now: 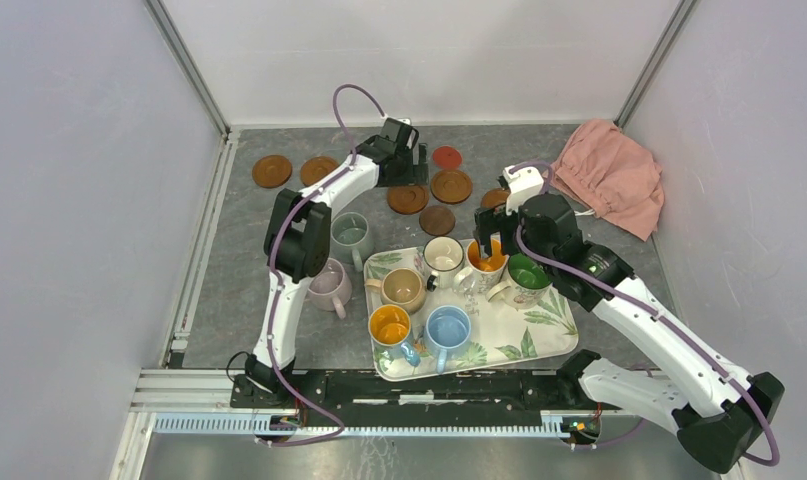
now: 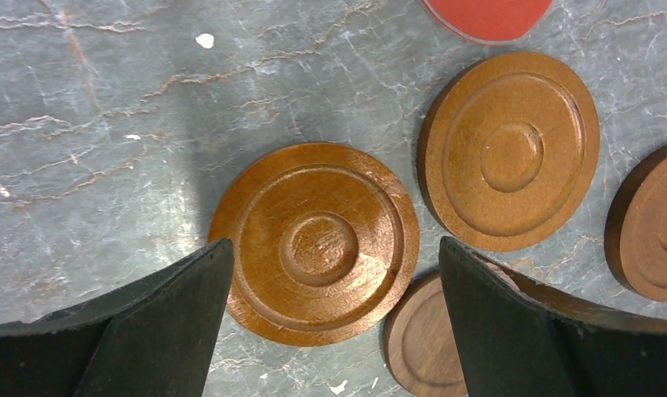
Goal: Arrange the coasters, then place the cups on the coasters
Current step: Move the coaster to the center of the board.
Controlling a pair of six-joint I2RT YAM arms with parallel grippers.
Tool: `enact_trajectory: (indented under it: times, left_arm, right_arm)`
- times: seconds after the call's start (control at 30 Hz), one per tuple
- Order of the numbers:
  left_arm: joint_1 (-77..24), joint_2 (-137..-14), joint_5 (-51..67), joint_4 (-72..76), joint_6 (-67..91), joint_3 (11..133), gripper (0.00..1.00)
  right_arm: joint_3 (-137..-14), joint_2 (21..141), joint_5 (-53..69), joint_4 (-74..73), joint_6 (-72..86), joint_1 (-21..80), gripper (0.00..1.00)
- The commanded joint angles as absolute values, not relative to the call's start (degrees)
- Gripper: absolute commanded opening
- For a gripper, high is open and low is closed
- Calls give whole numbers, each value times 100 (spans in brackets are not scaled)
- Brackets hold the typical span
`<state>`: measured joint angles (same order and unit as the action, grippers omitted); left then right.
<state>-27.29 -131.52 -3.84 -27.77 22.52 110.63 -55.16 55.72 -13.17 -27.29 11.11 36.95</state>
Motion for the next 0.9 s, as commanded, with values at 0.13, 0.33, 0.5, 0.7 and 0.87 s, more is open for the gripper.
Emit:
enact_trajectory:
  times: [0.13,0.33,0.5,0.7,0.87]
  left_arm:
    - [-2926,-13009,-114,-2587,2418,11065,100]
    - [-3029,-13174,-27,-2622,2434,11156,100]
    - [-3076,-13383,92,-2668,2476,11334,100]
    - [-3085,-13646,115,-2783,2505,11541,100]
    - [-3076,-13771,25,-2831,2518,11584,100]
  right_arm:
    - [-5487,5411,-1470,-2698,1133,3667,98]
    - [-5528,5428,-1453,-2714,1125,3665,98]
    - [-5537,5436,-1454,-2705,1129,3671,98]
    - [-5555,5451,-1456,-2725,1128,3671,98]
    - [-5563,5462,-1459,-2727,1121,3669,98]
